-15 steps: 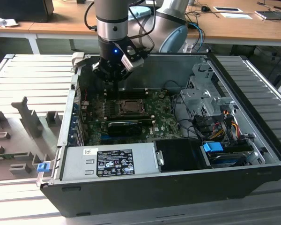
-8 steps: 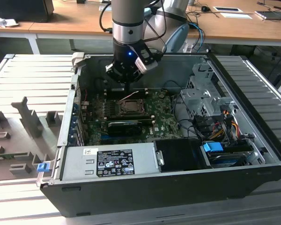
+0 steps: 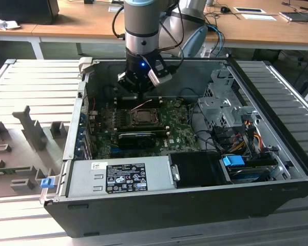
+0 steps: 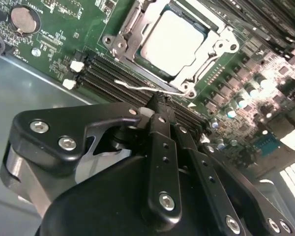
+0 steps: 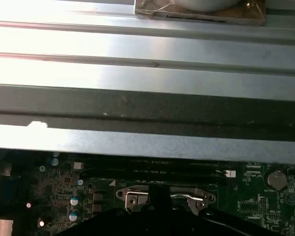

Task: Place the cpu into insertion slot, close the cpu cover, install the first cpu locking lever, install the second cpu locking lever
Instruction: 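Install the first cpu locking lever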

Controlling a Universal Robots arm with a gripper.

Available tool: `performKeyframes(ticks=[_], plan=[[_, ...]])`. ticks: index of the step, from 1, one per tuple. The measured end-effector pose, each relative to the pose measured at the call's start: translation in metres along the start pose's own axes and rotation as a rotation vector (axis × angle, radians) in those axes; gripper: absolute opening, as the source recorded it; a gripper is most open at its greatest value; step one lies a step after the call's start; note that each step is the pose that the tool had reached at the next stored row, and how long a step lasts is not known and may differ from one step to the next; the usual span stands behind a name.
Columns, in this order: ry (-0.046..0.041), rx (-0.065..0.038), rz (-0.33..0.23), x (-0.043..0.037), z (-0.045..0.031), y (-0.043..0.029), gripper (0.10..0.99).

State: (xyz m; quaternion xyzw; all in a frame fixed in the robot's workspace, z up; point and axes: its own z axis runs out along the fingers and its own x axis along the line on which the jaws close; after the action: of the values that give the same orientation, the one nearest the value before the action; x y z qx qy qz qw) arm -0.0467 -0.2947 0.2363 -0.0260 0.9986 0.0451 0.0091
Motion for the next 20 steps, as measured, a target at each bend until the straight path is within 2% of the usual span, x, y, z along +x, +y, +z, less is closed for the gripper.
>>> performKeyframes(ticks=[1, 5, 6, 9, 20], plan=[[0.0, 0.0, 0.0, -0.0015, 0.0029, -0.0004, 0.106], [-0.0002, -0.003, 0.0, -0.0032, 0.0062, 0.001, 0.106], [-0.0002, -0.003, 0.0, -0.0053, 0.0094, 0.0036, 0.106], [0.0006, -0.003, 0.0, -0.0089, 0.0119, 0.0061, 0.106], [0.0029, -0.003, -0.025, -0.0224, 0.0162, 0.0057, 0.106]])
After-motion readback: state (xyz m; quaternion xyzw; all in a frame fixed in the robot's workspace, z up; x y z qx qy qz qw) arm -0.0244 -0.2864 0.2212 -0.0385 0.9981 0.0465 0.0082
